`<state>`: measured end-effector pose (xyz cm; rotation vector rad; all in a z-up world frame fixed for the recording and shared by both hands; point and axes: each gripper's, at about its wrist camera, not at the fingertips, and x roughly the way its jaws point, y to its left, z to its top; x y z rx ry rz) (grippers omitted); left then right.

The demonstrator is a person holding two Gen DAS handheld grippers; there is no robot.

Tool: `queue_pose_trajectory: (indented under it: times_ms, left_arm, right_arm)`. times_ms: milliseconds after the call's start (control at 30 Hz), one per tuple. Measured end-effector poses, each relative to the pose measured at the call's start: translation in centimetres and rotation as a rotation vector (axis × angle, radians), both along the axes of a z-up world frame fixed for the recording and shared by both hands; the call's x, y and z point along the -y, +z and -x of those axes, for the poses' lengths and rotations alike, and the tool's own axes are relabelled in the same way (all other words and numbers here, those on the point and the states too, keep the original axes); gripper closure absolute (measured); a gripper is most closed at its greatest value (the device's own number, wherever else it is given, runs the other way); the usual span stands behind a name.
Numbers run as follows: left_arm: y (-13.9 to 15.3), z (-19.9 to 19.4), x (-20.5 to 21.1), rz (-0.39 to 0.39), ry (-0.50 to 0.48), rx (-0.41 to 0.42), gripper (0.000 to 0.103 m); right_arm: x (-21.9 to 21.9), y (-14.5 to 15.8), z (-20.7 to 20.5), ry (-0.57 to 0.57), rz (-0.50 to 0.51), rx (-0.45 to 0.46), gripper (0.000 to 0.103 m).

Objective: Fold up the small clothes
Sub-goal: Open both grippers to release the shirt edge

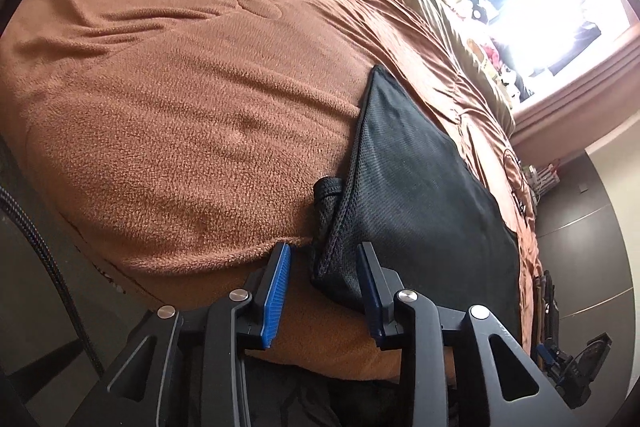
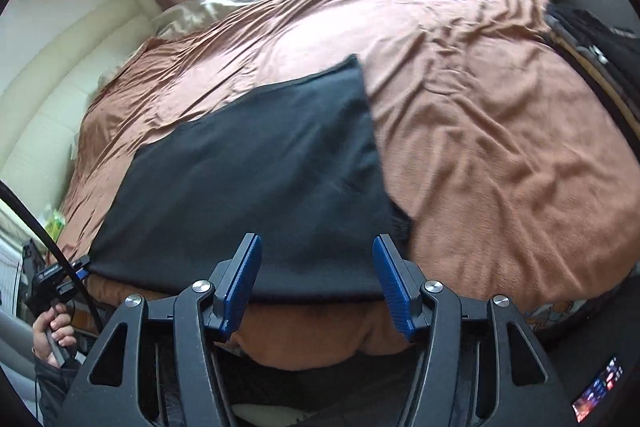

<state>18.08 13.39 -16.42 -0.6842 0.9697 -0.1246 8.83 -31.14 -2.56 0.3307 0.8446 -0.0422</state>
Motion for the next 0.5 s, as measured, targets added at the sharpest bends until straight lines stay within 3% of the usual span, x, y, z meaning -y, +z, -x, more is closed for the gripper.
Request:
queue_pose_trajectory:
  times_ms: [233,500]
  left_arm:
    - [-0.5,-1.1,-0.9,0.048,0.001,0.005,0.068]
    - [-0.8,-1.2,-0.8,0.088,-0.006,0.018,0.068]
  right_arm:
    - [-4.7,-0.6,-3.2,0.115,0.030,-0.021,0.050]
    - [-9.8,-2.2,-8.3,0.210,0.058,-0.099,0.070]
